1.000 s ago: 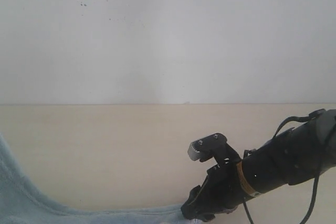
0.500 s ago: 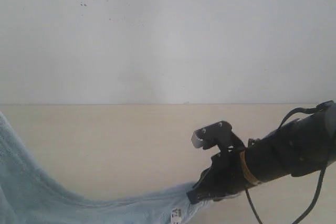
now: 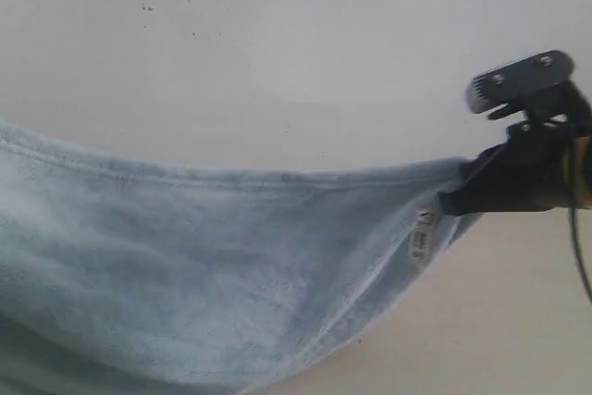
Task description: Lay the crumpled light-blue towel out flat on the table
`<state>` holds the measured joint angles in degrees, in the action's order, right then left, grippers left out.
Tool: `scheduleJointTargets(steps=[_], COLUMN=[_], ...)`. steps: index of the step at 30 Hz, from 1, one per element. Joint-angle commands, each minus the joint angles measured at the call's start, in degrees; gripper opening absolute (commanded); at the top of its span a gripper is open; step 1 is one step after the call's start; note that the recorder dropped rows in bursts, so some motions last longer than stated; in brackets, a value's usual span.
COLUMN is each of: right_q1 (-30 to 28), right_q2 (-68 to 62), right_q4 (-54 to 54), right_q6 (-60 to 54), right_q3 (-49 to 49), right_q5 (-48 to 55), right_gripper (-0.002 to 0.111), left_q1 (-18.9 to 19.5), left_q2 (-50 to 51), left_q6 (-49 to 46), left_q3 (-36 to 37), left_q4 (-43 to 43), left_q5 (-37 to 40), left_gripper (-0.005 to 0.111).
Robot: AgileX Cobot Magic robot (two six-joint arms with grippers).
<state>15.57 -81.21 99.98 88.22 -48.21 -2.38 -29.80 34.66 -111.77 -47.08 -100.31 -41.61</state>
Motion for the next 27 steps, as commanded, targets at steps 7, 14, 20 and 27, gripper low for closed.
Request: scheduleJointTargets(steps=[7,14,20,27], right_q1=[-10.4,-10.4,-10.4,-10.4], right_q2=[14.2,22.2,28.2,31.9], right_q4=[0.0,0.0,0.0,0.0], right_q6=[1.6,1.0,-1.8,-1.8], right_q3=[2.9,6.4,14.9,16.3], right_q5=[-10.8,-3.6,5.6,7.1], right_gripper=[0.009,0.009,0.009,0.009], left_q1=[-0.1,-0.1,-0.1,-0.1], left_q2=[-1.3,-3.4,-7.5,-10.3], left_q6=[3.4,2.4,2.2,1.3], left_q3=[5.7,8.5,10.7,11.7], left_q4=[0.4,0.4,0.4,0.4], left_q5=[1.7,-1.3,-2.7,-3.9], left_gripper=[0.008,0.008,0.008,0.008])
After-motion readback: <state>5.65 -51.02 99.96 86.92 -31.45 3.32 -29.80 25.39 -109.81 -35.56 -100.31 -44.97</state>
